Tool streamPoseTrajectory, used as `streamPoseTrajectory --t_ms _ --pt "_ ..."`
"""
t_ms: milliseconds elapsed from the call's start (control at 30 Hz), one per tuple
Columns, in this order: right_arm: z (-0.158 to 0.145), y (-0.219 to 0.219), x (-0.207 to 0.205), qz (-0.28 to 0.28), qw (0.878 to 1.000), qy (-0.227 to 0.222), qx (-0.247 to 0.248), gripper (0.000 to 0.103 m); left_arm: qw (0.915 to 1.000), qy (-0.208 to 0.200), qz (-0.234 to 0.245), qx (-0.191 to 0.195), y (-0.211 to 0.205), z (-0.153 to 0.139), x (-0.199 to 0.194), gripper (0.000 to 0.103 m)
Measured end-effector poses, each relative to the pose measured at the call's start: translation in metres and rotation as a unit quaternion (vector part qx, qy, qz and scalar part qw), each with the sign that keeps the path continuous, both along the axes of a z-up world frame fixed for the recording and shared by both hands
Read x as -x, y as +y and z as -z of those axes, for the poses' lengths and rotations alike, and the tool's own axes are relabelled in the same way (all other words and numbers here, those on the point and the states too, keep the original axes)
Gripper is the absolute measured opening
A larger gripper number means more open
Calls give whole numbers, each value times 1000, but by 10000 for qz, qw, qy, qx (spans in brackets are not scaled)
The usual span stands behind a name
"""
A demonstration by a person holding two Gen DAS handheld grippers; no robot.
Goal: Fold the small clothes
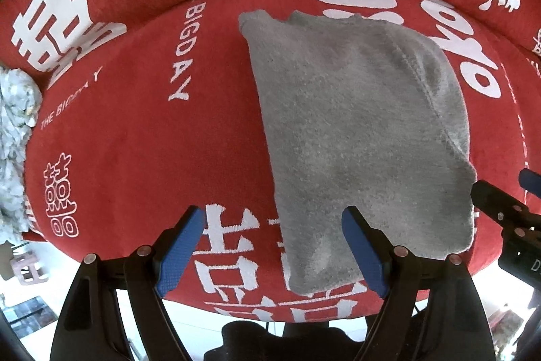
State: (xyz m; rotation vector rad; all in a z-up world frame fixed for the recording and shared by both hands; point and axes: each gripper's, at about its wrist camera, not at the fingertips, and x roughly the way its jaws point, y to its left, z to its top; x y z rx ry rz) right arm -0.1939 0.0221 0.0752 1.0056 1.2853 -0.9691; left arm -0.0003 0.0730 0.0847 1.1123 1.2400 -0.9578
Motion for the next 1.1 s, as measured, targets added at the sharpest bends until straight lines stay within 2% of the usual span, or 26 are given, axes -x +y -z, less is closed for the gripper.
streamPoseTrajectory --t_ms 767,933,1100 --pt "1 -2 -9 -87 10000 13 -4 93 10000 13 -16 -65 -2 5 -4 84" --pt "3 -3 -12 -94 10000 23 -21 93 9999 7 -37 116 -3 1 -7 84" --pt "4 -4 -15 -88 9999 45 -33 93 9999 54 -11 86 -6 2 -8 84"
